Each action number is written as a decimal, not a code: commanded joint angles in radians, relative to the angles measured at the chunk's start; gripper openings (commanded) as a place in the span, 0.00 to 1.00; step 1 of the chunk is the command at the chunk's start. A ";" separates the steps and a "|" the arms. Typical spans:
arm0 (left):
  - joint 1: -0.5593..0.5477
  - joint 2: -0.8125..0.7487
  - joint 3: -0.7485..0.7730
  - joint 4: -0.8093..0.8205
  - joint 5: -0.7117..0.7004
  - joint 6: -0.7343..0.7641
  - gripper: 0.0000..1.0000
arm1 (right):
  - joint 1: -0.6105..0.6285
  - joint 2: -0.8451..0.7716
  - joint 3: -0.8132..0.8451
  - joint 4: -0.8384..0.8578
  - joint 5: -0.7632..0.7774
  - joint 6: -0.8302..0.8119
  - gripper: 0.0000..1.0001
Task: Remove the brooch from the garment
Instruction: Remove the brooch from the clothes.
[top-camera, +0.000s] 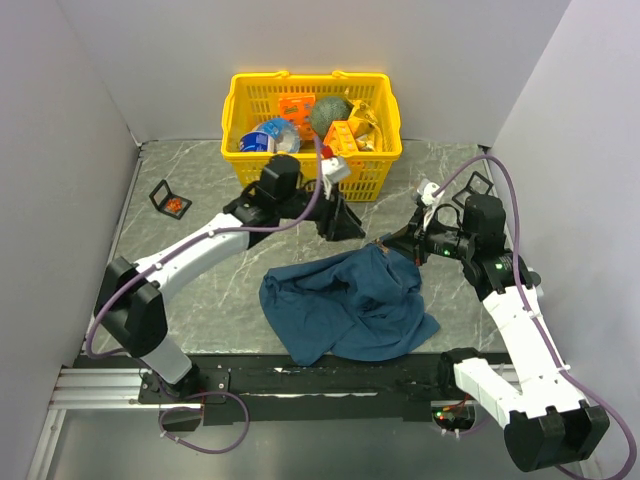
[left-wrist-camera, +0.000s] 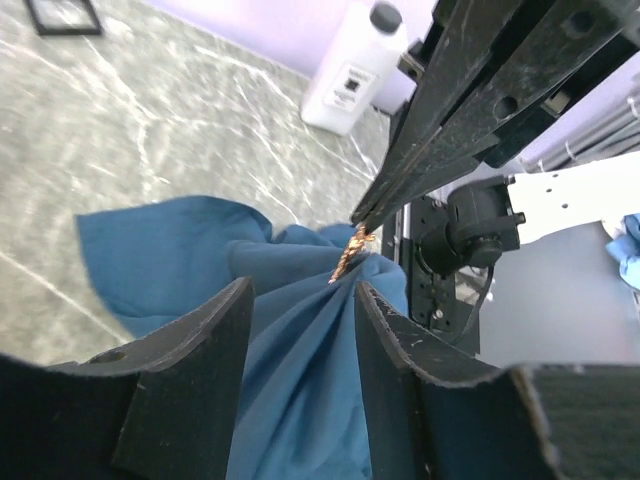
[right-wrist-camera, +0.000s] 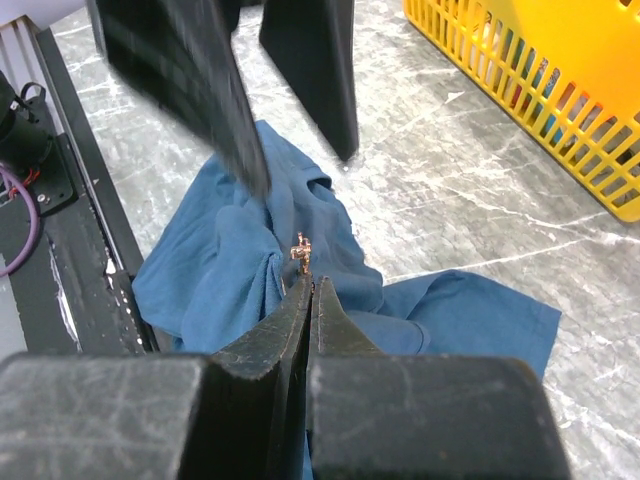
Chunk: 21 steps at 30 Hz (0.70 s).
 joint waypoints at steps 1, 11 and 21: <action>0.033 -0.063 -0.022 0.089 0.079 -0.027 0.51 | -0.004 -0.023 0.052 0.008 -0.011 -0.001 0.00; -0.010 -0.028 -0.030 0.107 0.064 -0.046 0.59 | -0.001 -0.053 0.035 0.042 0.081 0.007 0.00; -0.051 0.050 0.013 0.079 0.067 -0.033 0.60 | 0.035 -0.076 0.069 0.039 0.293 -0.073 0.00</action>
